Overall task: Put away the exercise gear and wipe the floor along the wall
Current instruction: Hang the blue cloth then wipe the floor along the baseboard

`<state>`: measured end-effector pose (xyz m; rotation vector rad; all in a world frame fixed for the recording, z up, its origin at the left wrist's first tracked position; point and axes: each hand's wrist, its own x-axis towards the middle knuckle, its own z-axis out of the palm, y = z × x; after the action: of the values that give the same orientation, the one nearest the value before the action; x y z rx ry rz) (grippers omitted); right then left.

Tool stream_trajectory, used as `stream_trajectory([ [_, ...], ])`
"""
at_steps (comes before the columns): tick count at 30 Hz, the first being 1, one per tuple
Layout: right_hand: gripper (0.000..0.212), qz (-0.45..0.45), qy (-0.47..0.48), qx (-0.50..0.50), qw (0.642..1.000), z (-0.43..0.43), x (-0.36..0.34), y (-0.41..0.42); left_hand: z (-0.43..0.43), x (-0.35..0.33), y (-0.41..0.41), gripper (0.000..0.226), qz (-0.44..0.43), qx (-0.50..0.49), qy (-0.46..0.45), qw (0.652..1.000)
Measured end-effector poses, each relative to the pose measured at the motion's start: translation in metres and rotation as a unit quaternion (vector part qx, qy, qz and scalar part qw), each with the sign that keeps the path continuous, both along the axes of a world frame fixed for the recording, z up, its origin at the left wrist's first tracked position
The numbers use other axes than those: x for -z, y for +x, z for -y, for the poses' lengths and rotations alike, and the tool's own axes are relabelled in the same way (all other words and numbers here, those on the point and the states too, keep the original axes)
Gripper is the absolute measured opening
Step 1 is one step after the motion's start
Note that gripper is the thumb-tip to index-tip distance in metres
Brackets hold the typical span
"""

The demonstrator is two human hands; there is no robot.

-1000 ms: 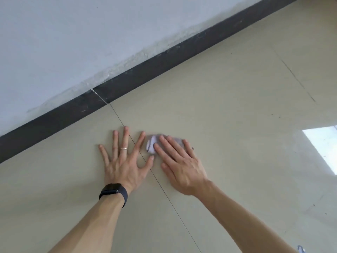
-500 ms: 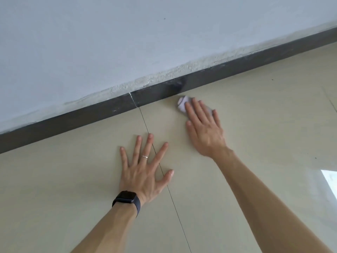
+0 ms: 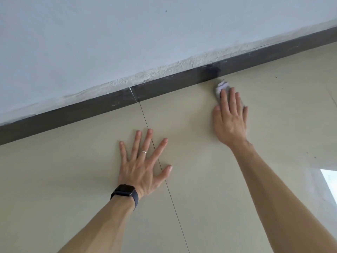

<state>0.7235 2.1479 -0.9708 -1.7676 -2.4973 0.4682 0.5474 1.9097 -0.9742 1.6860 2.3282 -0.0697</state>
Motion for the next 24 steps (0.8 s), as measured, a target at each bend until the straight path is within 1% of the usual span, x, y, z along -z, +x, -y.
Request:
stream_trajectory([
  [1, 0.06, 0.003, 0.008, -0.015, 1.0, 0.019, 0.0, 0.005, -0.001, 0.0, 0.0, 0.08, 0.001, -0.002, -0.002, 1.0],
  [3, 0.058, -0.006, 0.004, -0.125, 0.992, 0.091, -0.004, 0.021, 0.0, -0.001, 0.002, 0.081, 0.005, -0.008, 0.001, 1.0],
  [5, 0.056, -0.013, -0.046, -0.224, 0.973, 0.191, -0.014, 0.054, 0.0, 0.0, 0.004, 0.081, 0.009, -0.01, 0.004, 1.0],
  [7, 0.055, -0.025, -0.053, -0.295, 0.954, 0.266, -0.027, 0.085, 0.001, 0.0, 0.004, 0.08, 0.004, -0.003, 0.002, 1.0],
  [8, 0.055, -0.022, -0.057, -0.322, 0.945, 0.277, -0.028, 0.092, 0.002, 0.0, 0.004, 0.079, 0.004, -0.002, 0.003, 1.0],
  [9, 0.054, -0.019, -0.073, -0.337, 0.939, 0.269, -0.025, 0.093, 0.002, 0.0, 0.004, 0.079, 0.006, -0.002, 0.004, 1.0],
  [10, 0.053, -0.02, -0.073, -0.319, 0.945, 0.247, -0.021, 0.09, 0.002, 0.0, 0.004, 0.079, 0.009, -0.003, 0.005, 1.0],
  [11, 0.053, -0.03, -0.063, -0.264, 0.962, 0.22, -0.017, 0.084, 0.003, 0.0, 0.004, 0.079, 0.012, -0.004, 0.008, 1.0],
  [13, 0.054, -0.028, -0.039, -0.096, 0.994, 0.155, -0.012, 0.074, 0.002, 0.0, 0.003, 0.079, 0.008, -0.01, 0.005, 1.0],
  [14, 0.055, -0.024, -0.035, -0.018, 0.999, 0.134, -0.011, 0.073, 0.002, 0.0, 0.003, 0.079, 0.004, -0.009, 0.001, 1.0],
  [15, 0.055, -0.022, -0.044, 0.028, 0.998, 0.131, -0.011, 0.076, 0.002, 0.0, 0.003, 0.078, 0.002, -0.008, -0.002, 1.0],
  [16, 0.055, -0.022, -0.051, 0.039, 0.998, 0.143, -0.011, 0.082, 0.001, 0.001, 0.004, 0.078, 0.004, -0.008, -0.002, 1.0],
  [17, 0.056, -0.017, -0.056, 0.012, 0.998, 0.171, -0.014, 0.088, 0.002, 0.001, 0.004, 0.077, 0.007, -0.01, -0.001, 1.0],
  [20, 0.054, -0.011, -0.108, -0.127, 0.986, 0.291, -0.033, 0.117, 0.004, 0.002, 0.004, 0.077, 0.016, -0.013, 0.008, 1.0],
  [21, 0.054, -0.014, -0.116, -0.159, 0.98, 0.316, -0.038, 0.128, 0.004, 0.002, 0.003, 0.076, 0.017, -0.013, 0.01, 1.0],
  [23, 0.052, -0.024, -0.122, -0.185, 0.975, 0.317, -0.035, 0.149, 0.003, 0.001, 0.003, 0.075, 0.019, -0.009, 0.007, 1.0],
  [24, 0.052, -0.02, -0.12, -0.159, 0.98, 0.303, -0.032, 0.153, 0.004, 0.001, 0.004, 0.075, 0.018, -0.008, 0.006, 1.0],
])
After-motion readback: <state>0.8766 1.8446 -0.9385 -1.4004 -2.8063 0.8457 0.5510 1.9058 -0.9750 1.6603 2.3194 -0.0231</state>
